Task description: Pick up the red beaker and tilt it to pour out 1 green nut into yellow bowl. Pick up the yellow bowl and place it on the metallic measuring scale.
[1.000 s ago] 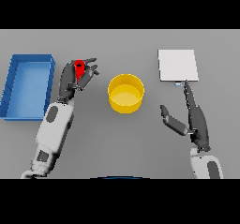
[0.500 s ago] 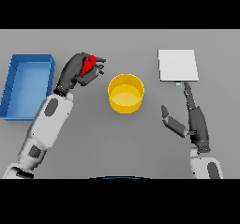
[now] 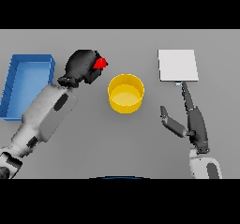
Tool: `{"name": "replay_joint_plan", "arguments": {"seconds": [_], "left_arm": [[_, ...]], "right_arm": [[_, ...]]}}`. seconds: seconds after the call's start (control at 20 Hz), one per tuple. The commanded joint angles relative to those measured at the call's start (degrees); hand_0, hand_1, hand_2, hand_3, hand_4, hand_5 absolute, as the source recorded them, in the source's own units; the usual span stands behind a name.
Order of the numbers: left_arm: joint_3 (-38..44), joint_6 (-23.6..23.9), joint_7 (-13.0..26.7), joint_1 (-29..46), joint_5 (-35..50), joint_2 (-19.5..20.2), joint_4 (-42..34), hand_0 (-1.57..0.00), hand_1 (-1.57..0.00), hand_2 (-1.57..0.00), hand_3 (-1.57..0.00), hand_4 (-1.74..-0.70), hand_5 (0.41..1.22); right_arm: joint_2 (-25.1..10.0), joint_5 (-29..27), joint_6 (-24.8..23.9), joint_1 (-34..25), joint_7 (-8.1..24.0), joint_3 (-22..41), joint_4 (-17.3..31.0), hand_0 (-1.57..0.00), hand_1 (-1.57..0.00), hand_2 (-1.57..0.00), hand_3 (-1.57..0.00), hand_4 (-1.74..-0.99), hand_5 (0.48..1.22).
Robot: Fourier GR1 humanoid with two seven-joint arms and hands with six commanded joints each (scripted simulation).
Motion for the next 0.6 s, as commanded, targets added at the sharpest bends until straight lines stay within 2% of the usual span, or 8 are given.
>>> {"name": "replay_joint_plan", "arguments": {"seconds": [0.0,0.15,0.25,0.3,0.4,0.5,0.55], "left_arm": [[-1.7,-0.8,0.4,-1.2,-1.8,0.5,0.4,-1.57,-1.57,-1.57,-1.57,-1.74,1.161],[-5.9,-2.7,0.8,-3.9,-6.0,1.6,1.4,-1.57,-1.57,-1.57,-1.57,-1.74,1.190],[-8.6,-5.0,-0.3,-5.9,-8.3,2.7,1.4,-1.57,-1.57,-1.57,-1.57,-1.65,1.201],[-9.7,-6.1,-0.7,-7.2,-9.2,3.1,2.1,-1.57,-1.57,-1.57,-1.57,-1.67,1.205],[-13.0,-9.3,-0.9,-9.8,-11.6,3.2,3.4,-1.57,-1.57,-1.57,-1.39,-1.69,1.211],[-15.9,-11.2,-3.3,-11.9,-13.4,3.7,4.1,-1.57,-1.57,-1.57,-1.28,-1.70,1.215],[-17.2,-11.8,-4.4,-13.6,-14.4,3.0,5.9,-1.57,-1.57,-1.57,-1.34,-1.71,1.216]], "right_arm": [[0.4,0.3,-0.3,-0.2,0.3,0.3,0.1,0.00,0.00,0.00,0.00,-1.267,0.698],[0.1,0.9,-0.5,-0.1,0.5,0.3,-0.1,0.00,0.00,0.00,0.00,-1.274,0.704],[0.3,0.2,-0.2,0.0,0.5,0.2,-0.6,0.00,0.00,0.00,0.00,-1.284,0.705],[0.4,-0.3,-0.2,-0.6,1.1,-0.2,-0.6,0.00,0.00,0.00,0.00,-1.283,0.702],[0.9,-1.3,0.0,-0.6,0.6,-0.4,0.1,0.00,0.00,0.00,0.00,-1.287,0.690],[1.5,-1.4,-0.7,0.7,-1.5,-0.6,0.7,0.00,0.00,0.00,0.00,-1.292,0.678],[1.6,-2.1,-0.6,0.2,-1.3,-1.0,0.7,0.00,0.00,0.00,0.00,-1.294,0.672]]}}
